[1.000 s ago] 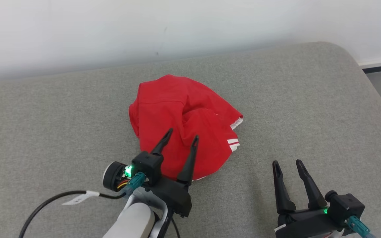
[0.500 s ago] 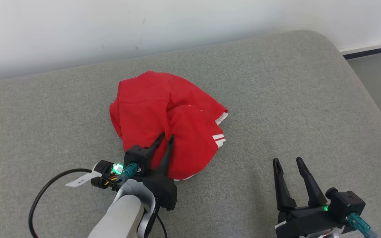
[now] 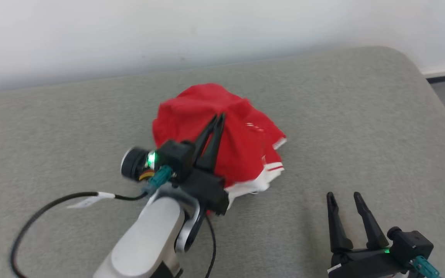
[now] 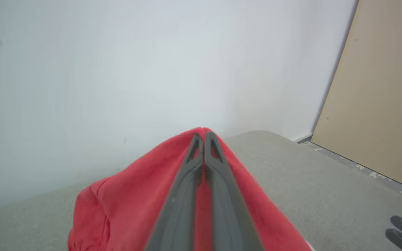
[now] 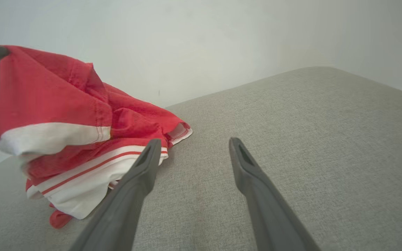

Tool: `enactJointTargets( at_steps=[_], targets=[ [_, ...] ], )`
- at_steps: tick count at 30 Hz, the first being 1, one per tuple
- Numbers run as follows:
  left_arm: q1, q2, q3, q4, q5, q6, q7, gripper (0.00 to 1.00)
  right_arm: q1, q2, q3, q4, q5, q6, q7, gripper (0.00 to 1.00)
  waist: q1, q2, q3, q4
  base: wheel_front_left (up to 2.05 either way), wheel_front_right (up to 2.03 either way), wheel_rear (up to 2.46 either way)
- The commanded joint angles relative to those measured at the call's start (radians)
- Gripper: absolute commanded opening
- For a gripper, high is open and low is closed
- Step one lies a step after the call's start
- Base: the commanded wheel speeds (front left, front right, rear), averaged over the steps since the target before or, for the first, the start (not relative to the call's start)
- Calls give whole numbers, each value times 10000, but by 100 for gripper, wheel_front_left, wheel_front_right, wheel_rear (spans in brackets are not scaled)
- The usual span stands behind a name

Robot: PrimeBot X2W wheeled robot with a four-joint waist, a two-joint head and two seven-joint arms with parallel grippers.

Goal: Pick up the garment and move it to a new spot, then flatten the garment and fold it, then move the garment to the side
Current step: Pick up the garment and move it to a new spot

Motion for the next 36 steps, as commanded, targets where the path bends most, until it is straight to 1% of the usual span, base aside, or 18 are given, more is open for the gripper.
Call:
enactJointTargets(
  at_steps=[1,5,9,12,13,16,20,22,25,29,32,36],
  targets=[
    [-253,-40,0,-386,-19,43,-34,0,94,-16,-73,-15,-5,-21,-20,100,0,0,-138,576,0,0,0],
    [-706,143,254,-1390,-27,220,79,0,232,-12,-196,-42,-62,-21,-18,100,0,0,-214,1369,0,0,0],
    [-1143,608,740,-2309,-186,343,382,0,214,-7,-322,-144,-127,-21,-18,100,0,0,-243,2207,0,0,0],
    [-1452,1195,1171,-2753,-197,468,652,0,156,-15,-338,-186,-182,-21,-19,100,0,0,-206,2723,0,0,0],
    [-1584,1583,1475,-2930,-293,508,807,0,96,-12,-317,-212,-246,-21,-19,100,0,0,-172,3021,0,0,0],
    [-1751,2238,2037,-3115,-396,561,983,0,14,-12,-279,-225,-286,-21,-18,100,0,0,-88,3339,0,0,0],
    [-1917,3187,2758,-3143,-462,646,1108,0,-4,-13,-226,-286,-369,-21,-19,100,0,0,73,3597,0,0,0],
    [-2003,3575,3140,-3078,-648,638,1143,0,-65,-15,-198,-367,-450,-21,-19,100,0,0,210,3667,0,0,0],
    [-2079,4257,3563,-2871,-526,705,1135,0,-178,-12,-178,-437,-545,-21,-18,100,0,0,444,3688,0,0,0],
    [-2014,4789,4106,-2523,-792,744,1043,0,-257,-18,-246,-487,-715,-22,-18,100,0,0,827,3658,0,0,0],
    [-2064,5060,4411,-2152,-921,732,928,0,-407,-13,-313,-514,-890,-22,-19,100,0,0,1160,3594,0,0,0],
    [-2186,5152,4714,-1694,-1105,725,723,0,-508,-13,-399,-566,-1070,-22,-18,100,0,0,1526,3520,0,0,0]
  ],
)
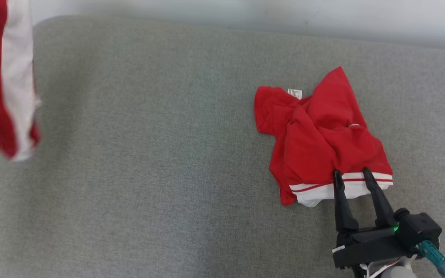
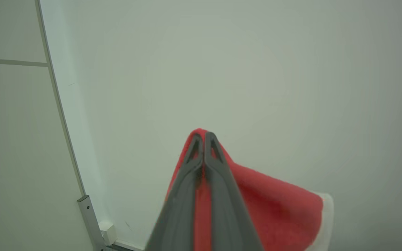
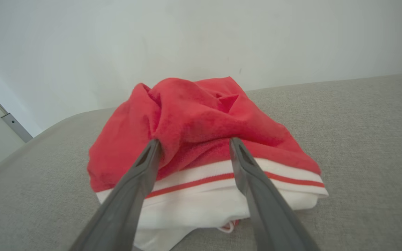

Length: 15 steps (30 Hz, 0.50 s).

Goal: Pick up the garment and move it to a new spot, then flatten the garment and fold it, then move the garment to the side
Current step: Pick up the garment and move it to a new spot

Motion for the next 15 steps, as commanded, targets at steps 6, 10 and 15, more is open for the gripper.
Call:
enactJointTargets(
  at_steps=[6,10,15],
  targets=[
    [-107,99,280,1262,-80,41,-460,0,-333,-17,-39,-194,-253,-22,-16,100,0,-1,982,-319,0,0,0],
    [81,33,167,2355,113,35,-677,0,-404,-16,-11,-261,-344,-22,-16,100,0,-1,1199,-493,0,0,0],
    [259,-284,56,3832,65,-187,-829,0,-463,-16,82,-287,-344,-22,-16,100,0,-1,1265,-691,0,0,0]
  ],
)
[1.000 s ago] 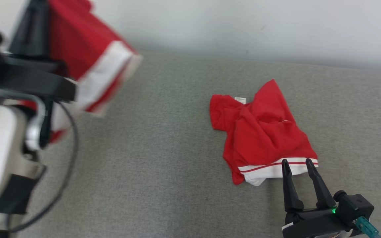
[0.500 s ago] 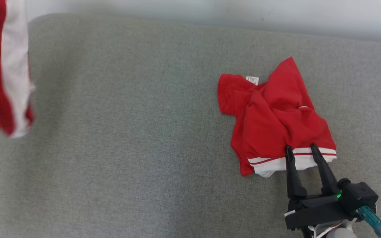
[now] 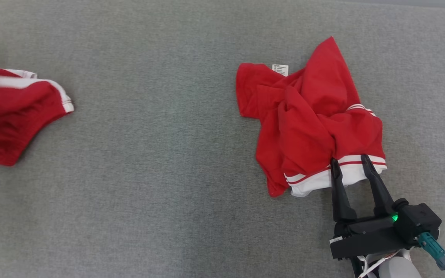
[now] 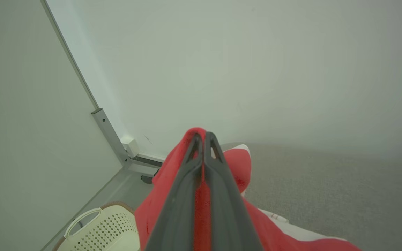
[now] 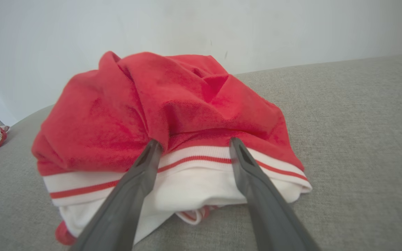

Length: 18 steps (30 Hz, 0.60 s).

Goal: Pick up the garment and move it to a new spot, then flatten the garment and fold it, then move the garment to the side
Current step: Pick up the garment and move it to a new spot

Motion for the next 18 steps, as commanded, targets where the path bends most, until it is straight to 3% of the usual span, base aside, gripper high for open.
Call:
enactJointTargets(
  at_steps=[1,11,13,18],
  targets=[
    [221,-140,3,333,-41,-75,-60,0,-89,-14,46,2,-18,-22,-16,100,-1,-1,65,-140,0,0,0],
    [52,-682,-220,3014,-299,-658,-125,0,-166,-12,303,13,73,-22,-17,100,-1,-1,-162,-545,0,0,0],
    [-46,-661,-138,3112,-248,-594,-166,100,-100,-12,293,9,83,-22,-17,100,-1,-1,-254,-552,0,0,0],
    [268,-554,458,1944,33,-428,-199,100,111,-14,235,-23,238,-22,-16,100,-1,-1,-675,-471,0,0,0]
  ],
)
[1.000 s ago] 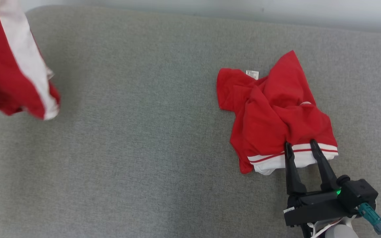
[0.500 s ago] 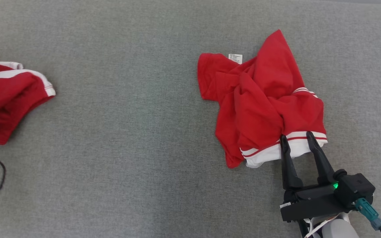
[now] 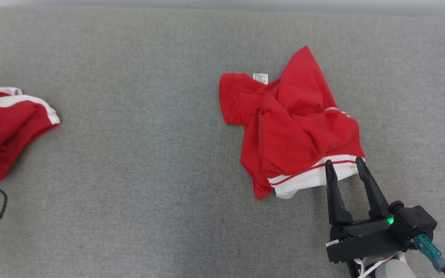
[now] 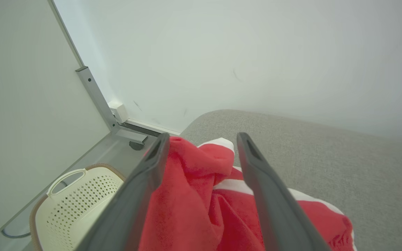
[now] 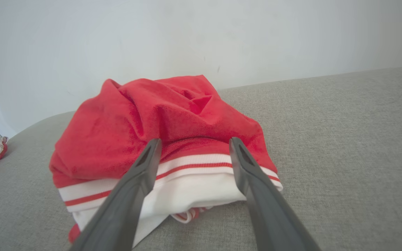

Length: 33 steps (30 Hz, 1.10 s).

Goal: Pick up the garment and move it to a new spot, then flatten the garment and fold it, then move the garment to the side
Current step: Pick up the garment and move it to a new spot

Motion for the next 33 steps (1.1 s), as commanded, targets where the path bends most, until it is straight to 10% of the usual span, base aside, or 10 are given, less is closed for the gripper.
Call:
enactJointTargets(
  at_steps=[1,33],
  targets=[
    [352,44,124,-376,285,87,-61,100,131,-15,-33,-3,103,-22,-19,100,0,0,-303,87,0,0,0],
    [8093,-3611,1348,-8941,3709,-305,-50,100,1345,-14,-515,110,545,-22,-19,100,0,0,-2586,-1475,0,0,0]
  ],
)
